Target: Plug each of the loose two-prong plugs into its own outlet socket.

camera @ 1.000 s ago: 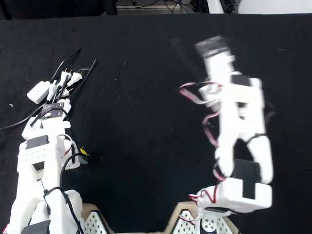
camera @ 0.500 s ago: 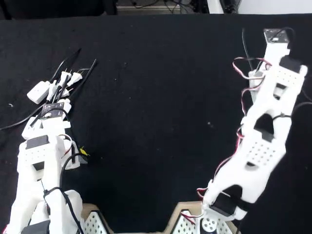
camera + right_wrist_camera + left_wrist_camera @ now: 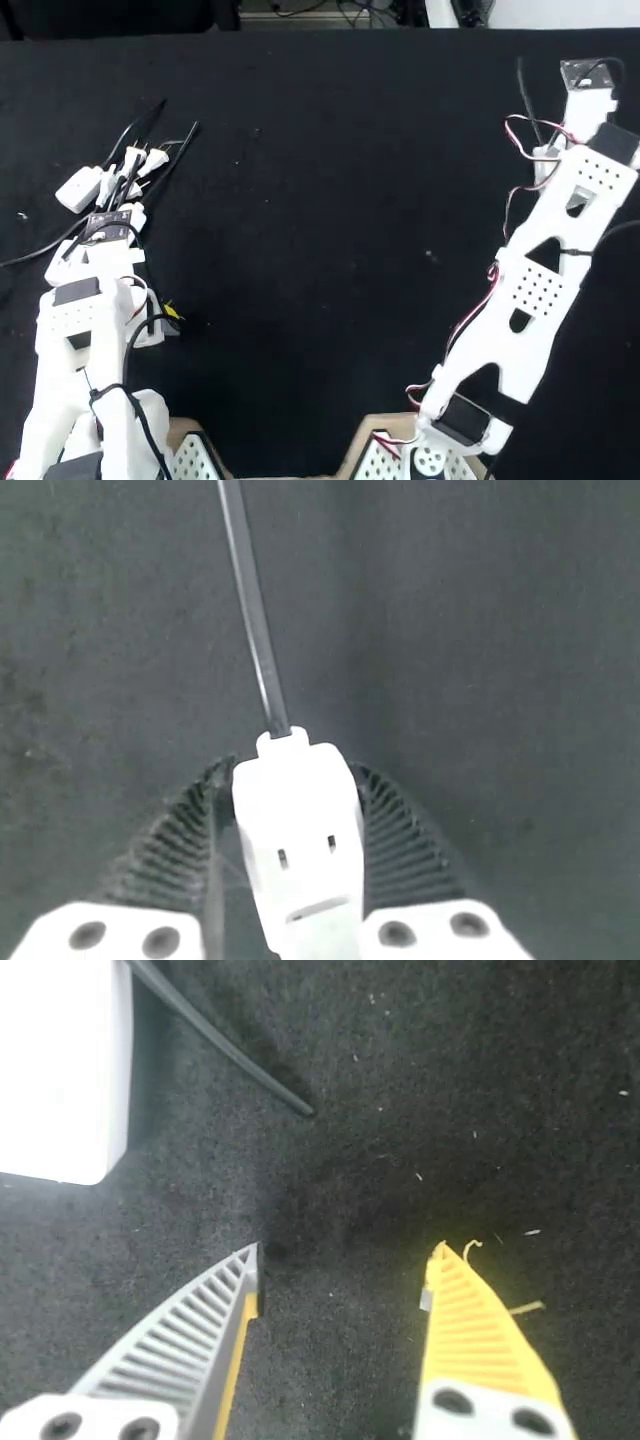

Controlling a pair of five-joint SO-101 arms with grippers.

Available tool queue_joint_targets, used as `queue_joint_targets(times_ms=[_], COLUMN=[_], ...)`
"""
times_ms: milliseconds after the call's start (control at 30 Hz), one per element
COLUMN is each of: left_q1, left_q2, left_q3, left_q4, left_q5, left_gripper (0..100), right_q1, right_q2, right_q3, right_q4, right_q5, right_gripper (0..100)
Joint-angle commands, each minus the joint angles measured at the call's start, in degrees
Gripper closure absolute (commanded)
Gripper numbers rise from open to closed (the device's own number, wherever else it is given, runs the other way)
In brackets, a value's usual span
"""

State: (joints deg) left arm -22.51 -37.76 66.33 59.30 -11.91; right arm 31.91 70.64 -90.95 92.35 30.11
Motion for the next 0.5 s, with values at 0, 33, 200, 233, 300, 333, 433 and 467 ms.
queue_joint_targets(times_ms=[0,33,200,233,300,333,433,467], left_q1=[0.0,0.0,0.0,0.0,0.0,0.0,0.0,0.0], left_q2=[-1.1,-1.1,-1.1,-1.1,-1.1,-1.1,-1.1,-1.1], left_q3=[-1.9,-1.9,-1.9,-1.9,-1.9,-1.9,-1.9,-1.9], left_q4=[-0.5,-0.5,-0.5,-0.5,-0.5,-0.5,-0.5,-0.5], left_q5=[-0.2,-0.2,-0.2,-0.2,-0.2,-0.2,-0.2,-0.2], left_gripper=[73,73,73,73,73,73,73,73], right_q1=[2.7,3.0,4.7,5.3,6.1,6.2,7.1,7.2], right_q2=[-0.4,-0.3,-0.2,-0.2,-0.2,-0.1,0.8,1.5], right_q3=[-4.6,-4.1,-3.8,-3.8,-3.8,-3.8,-3.7,-3.6], right_q4=[-1.0,-1.8,-5.1,-5.7,-6.9,-7.4,-8.8,-9.5], right_q5=[0.8,0.8,0.8,0.8,0.8,0.8,0.8,0.8], right_gripper=[98.8,98.8,98.8,98.8,98.8,98.8,98.8,98.8])
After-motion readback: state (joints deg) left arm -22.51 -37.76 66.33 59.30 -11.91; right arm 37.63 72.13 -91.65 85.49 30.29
